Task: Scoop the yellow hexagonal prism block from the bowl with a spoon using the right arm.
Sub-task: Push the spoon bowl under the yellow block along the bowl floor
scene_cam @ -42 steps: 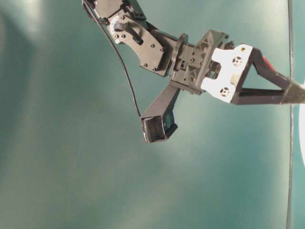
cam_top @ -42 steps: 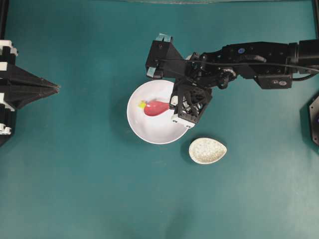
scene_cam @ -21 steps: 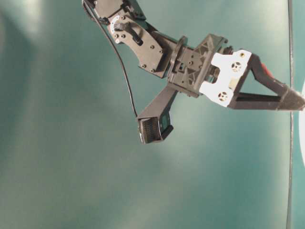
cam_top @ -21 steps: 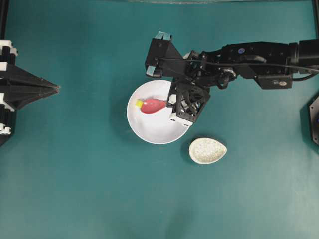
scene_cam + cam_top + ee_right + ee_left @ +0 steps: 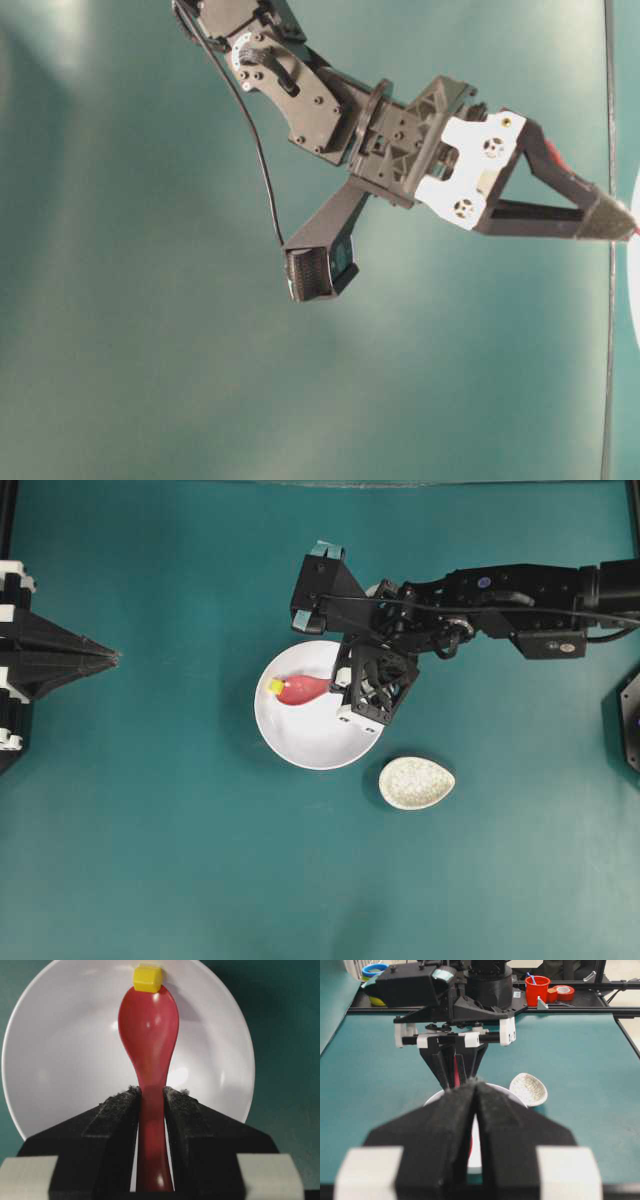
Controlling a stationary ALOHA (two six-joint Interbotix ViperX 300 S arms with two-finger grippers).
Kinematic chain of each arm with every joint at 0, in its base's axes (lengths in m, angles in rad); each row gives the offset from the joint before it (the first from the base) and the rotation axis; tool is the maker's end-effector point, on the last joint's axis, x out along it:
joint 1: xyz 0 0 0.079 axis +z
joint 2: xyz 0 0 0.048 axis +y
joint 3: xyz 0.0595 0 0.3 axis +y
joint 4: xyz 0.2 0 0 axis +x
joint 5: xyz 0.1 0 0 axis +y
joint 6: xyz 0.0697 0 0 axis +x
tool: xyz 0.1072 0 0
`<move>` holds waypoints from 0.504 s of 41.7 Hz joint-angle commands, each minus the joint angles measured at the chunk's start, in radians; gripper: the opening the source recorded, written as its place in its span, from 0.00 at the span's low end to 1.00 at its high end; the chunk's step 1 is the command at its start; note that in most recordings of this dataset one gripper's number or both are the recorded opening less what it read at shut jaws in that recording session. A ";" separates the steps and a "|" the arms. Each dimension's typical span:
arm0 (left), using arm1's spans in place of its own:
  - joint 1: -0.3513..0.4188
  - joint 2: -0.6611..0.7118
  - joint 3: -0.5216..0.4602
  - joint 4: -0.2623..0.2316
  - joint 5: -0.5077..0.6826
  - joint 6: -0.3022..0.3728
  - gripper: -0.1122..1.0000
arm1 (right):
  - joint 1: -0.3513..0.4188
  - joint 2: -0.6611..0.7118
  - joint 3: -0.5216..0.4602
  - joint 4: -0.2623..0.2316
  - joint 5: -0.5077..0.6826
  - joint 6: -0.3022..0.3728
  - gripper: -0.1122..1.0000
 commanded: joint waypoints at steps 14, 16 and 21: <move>0.003 0.005 -0.009 0.002 -0.012 -0.002 0.10 | 0.000 -0.017 -0.034 -0.002 -0.018 -0.002 0.31; 0.002 0.005 -0.009 0.002 -0.012 -0.002 0.10 | 0.000 -0.017 -0.037 -0.003 -0.020 -0.002 0.31; 0.002 0.005 -0.009 0.002 -0.012 -0.002 0.10 | 0.000 -0.017 -0.040 -0.003 -0.020 -0.002 0.31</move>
